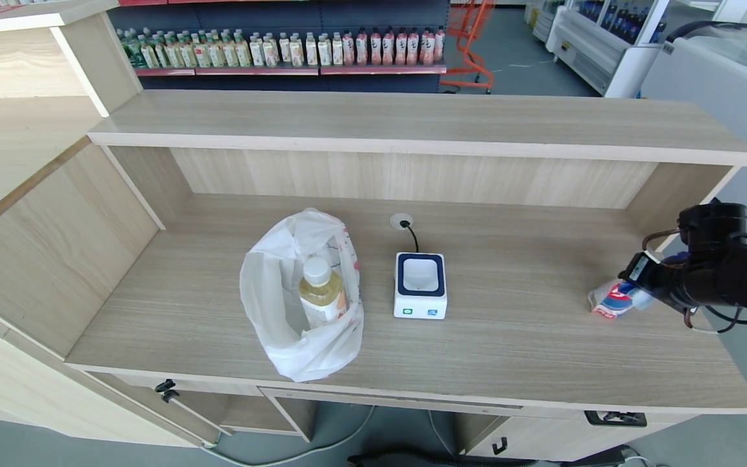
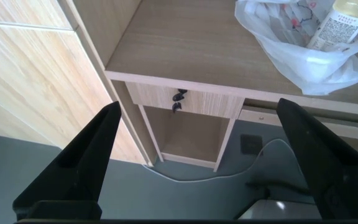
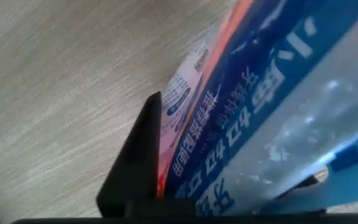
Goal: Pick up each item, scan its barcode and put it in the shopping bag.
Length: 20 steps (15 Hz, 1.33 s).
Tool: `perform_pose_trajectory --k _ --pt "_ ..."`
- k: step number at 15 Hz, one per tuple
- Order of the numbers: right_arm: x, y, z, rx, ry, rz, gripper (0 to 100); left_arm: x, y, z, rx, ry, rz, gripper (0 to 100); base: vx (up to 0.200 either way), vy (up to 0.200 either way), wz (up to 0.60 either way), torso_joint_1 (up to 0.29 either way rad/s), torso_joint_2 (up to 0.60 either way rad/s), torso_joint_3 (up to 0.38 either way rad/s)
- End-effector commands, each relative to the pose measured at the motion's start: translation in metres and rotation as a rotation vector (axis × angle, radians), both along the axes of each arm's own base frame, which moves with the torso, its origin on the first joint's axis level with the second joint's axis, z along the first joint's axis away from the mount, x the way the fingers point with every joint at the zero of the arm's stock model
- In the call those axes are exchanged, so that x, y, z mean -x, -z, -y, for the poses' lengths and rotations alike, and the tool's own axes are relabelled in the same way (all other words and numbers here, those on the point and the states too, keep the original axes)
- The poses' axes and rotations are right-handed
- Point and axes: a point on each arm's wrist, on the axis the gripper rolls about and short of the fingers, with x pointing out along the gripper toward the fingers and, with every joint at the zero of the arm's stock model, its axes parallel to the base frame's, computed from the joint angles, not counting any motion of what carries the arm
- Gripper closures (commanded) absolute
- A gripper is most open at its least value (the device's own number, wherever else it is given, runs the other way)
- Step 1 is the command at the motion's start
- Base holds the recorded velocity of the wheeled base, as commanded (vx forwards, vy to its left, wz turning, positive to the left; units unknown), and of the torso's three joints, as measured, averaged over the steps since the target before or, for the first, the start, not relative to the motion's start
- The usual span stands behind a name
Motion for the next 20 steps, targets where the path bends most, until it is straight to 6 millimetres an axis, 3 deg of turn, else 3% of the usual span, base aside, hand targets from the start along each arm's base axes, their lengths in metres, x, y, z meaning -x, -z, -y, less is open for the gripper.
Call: perform_pose_trajectory --k 1,5,7,9,15,18,20 --pt "-0.004 0.008 -0.004 0.021 -0.029 -0.025 100 0.000 0.000 0.000 -0.001 0.000 0.000 0 0.000 0.000 0.00 0.000 0.00 0.000" --pt "-0.005 -0.002 -0.010 0.132 -0.136 0.012 100 0.000 0.000 0.000 0.000 0.000 0.000 0 0.000 0.000 0.00 0.000 0.00 0.000" --pt "0.006 -0.033 -0.017 0.118 -0.325 0.117 100 0.000 0.000 0.000 -0.001 0.000 0.000 0 0.000 0.000 0.00 0.000 0.00 0.000" --pt "0.032 -0.065 -0.033 0.105 -0.612 0.235 100 0.000 0.000 0.000 0.000 0.000 0.000 0 0.000 0.000 0.00 0.000 0.00 0.000" --pt "0.102 -0.117 -0.097 -0.093 -1.287 0.424 100 0.000 0.000 0.000 0.000 0.000 0.000 0 0.000 0.000 0.00 0.000 0.00 0.000" --pt "0.139 -0.124 -0.128 -0.220 -1.437 0.405 100 0.000 0.000 0.000 0.000 0.000 0.000 0 0.000 0.000 0.00 0.000 0.00 0.000" --pt "0.149 -0.128 -0.141 -0.285 -1.473 0.380 100 0.000 0.000 0.000 0.000 0.000 0.000 0 0.000 0.000 0.00 0.000 0.00 0.000"
